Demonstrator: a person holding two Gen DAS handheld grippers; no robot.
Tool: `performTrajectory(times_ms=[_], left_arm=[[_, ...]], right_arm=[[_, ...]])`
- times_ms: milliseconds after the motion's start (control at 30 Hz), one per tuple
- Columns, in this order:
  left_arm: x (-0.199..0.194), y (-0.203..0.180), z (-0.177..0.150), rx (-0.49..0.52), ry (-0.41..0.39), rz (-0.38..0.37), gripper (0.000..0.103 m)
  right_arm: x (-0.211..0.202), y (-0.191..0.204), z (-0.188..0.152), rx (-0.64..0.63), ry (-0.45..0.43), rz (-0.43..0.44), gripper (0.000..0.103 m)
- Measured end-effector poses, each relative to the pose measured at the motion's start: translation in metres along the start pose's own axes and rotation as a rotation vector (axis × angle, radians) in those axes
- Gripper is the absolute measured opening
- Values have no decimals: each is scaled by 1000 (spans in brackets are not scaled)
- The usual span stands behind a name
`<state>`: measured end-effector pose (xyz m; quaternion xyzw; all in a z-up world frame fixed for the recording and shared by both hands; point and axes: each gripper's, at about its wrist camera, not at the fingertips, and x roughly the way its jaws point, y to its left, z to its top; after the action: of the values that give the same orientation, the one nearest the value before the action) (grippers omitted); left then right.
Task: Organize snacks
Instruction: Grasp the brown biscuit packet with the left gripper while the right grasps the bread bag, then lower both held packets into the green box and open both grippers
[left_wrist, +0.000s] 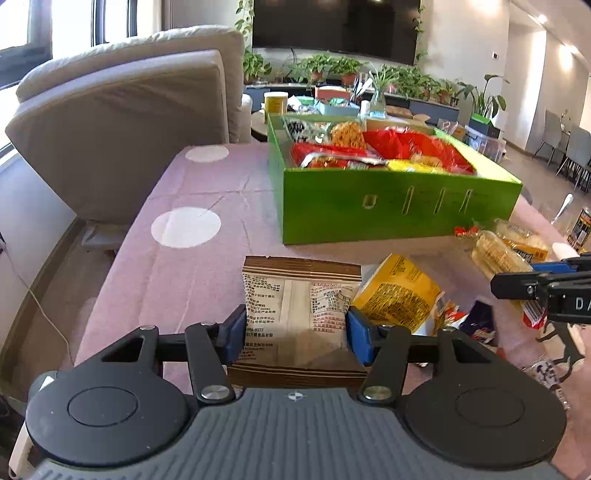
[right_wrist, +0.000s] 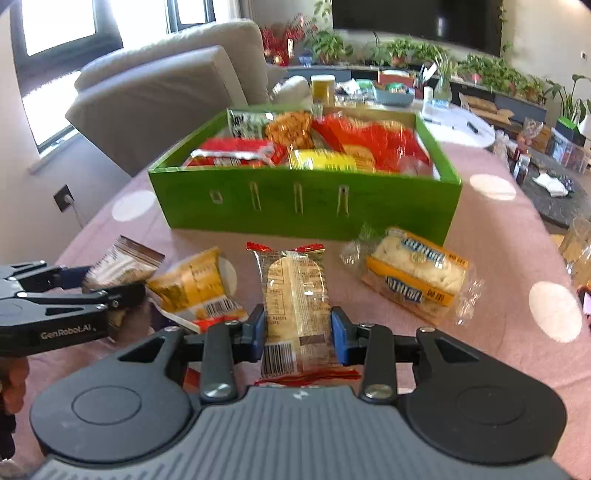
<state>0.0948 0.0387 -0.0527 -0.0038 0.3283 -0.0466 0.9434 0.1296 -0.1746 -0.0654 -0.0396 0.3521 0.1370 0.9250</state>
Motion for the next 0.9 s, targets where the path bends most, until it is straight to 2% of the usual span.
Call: performTrajectory(times_ms=[467, 667, 900], left_arm=[[-46, -19, 34, 25, -157, -43, 53], [-48, -26, 48, 34, -175, -67, 53], [-40, -23, 72, 13, -195, -76, 53]], right_arm=[[-38, -7, 38, 10, -162, 30, 65], [-37, -11, 67, 32, -197, 69, 65], [-24, -11, 89, 50, -215, 65, 65]])
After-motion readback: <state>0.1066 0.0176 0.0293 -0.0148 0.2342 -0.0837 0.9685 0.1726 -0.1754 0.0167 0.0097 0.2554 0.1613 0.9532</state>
